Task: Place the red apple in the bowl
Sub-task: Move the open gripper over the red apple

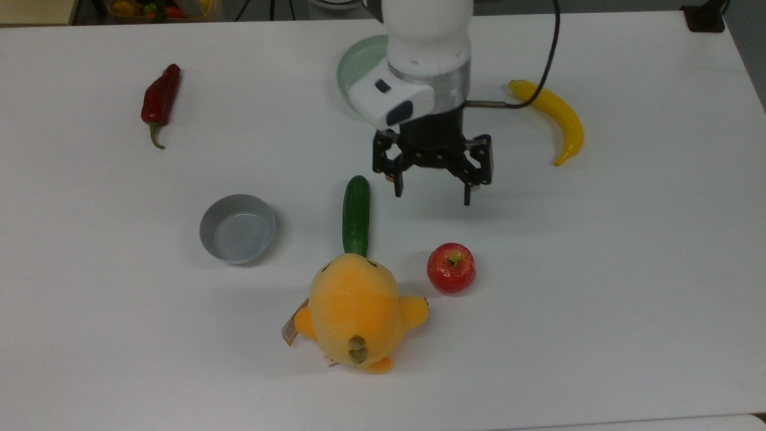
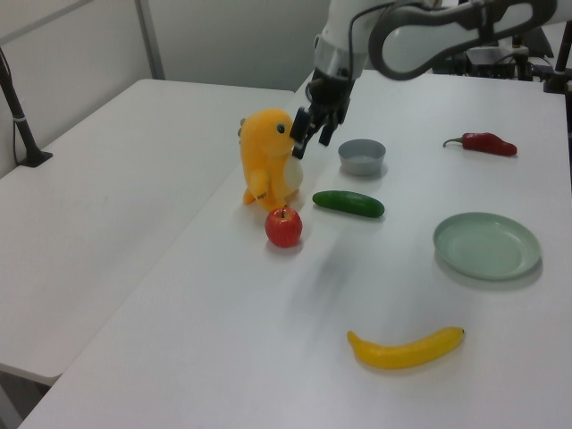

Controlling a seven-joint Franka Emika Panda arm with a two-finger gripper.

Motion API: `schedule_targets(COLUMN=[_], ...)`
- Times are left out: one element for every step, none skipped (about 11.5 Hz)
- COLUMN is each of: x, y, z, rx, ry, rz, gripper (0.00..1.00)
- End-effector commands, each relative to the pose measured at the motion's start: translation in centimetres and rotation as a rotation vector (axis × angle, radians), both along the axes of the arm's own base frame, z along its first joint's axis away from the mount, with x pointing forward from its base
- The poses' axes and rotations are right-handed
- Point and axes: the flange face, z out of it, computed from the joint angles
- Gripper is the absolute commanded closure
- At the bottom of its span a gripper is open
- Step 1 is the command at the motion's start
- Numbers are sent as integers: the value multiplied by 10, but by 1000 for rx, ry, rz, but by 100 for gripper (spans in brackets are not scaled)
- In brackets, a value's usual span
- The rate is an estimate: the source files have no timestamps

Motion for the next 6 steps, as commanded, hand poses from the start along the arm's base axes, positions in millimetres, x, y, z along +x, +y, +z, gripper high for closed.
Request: schedule_targets(x=[15, 14, 17, 21, 27, 33], y=[36, 48, 48, 50, 51, 54], z=[-29, -38, -47, -60, -71, -83], rx=[-18, -42, -49, -61, -69, -87], ry=[-17, -38, -40, -48, -61, -63], rz=[18, 42, 30, 32, 33, 37], gripper=[0, 0, 0, 0, 0, 0])
